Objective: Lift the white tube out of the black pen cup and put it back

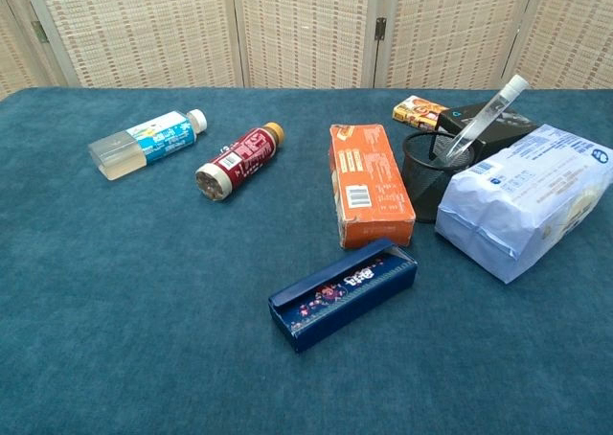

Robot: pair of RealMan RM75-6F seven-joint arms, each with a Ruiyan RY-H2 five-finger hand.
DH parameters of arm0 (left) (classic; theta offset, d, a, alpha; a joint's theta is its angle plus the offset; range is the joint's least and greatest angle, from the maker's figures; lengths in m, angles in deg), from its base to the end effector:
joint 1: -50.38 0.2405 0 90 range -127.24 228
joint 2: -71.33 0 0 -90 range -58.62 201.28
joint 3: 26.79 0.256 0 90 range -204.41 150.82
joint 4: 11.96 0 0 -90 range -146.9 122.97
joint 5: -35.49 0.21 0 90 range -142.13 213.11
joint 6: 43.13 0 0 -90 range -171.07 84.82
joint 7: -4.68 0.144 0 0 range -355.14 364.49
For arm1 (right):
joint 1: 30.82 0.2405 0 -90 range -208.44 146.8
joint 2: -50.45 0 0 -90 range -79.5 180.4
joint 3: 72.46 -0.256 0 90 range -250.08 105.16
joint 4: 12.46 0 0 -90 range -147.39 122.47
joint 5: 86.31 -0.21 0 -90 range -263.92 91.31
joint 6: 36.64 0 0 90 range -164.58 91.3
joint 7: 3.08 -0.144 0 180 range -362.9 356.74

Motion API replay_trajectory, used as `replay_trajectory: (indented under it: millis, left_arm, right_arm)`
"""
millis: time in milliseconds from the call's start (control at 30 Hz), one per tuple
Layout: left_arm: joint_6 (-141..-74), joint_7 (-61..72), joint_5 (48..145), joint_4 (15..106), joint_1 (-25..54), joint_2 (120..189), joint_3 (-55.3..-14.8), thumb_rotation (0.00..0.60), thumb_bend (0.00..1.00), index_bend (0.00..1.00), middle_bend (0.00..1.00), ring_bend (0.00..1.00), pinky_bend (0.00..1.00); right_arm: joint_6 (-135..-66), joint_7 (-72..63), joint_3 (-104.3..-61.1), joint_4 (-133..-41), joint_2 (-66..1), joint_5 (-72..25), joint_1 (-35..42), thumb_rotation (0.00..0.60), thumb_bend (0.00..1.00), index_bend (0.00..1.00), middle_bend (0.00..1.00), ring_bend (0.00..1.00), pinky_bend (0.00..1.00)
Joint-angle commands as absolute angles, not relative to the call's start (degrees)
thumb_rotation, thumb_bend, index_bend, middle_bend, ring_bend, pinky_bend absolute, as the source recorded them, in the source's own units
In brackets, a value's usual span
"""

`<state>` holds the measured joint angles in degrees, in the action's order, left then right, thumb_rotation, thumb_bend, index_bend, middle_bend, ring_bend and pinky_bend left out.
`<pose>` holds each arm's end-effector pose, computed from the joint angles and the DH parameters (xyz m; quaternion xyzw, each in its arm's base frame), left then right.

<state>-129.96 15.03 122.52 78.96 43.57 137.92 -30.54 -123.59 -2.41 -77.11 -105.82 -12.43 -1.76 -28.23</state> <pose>-0.3003 0.1945 0.1527 -0.6236 -0.3111 -0.3679 0.6156 -0.3149 -0.1748 0.1745 0.5694 -0.3809 0.3890 0.6160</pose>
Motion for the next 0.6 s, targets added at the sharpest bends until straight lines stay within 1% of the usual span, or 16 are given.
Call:
replay_trajectory:
  millis: [33,233,600]
  left_arm:
    - [-129.8,15.2,122.3,79.1,43.5,137.8,-30.5,0.6,0.29,0.12,0.12,0.1,0.08]
    - [-128.1,16.0,121.3,80.3,43.6,137.0,-29.9,0.6,0.29,0.12,0.12,0.1,0.08]
    - [-129.5,15.4,121.6,79.8,44.1,137.5,-29.9,0.6,0.29,0.12,0.12,0.1,0.08]
  right_arm:
    - [-123.3,-3.6,-77.1,-105.9,-12.4,-1.8,-28.2,0.6,0.23,0.23,0.29,0.18,0.25]
    - [-121.8,-7.1,-76.8,-106.4,-11.2,-1.8,-27.9,0.6,0.23,0.23,0.29,0.18,0.25]
    - [-121.9,-8.3,-76.4,-108.5,-8.9,-1.3,-28.3,0.6,0.23,0.23,0.29,0.18,0.25]
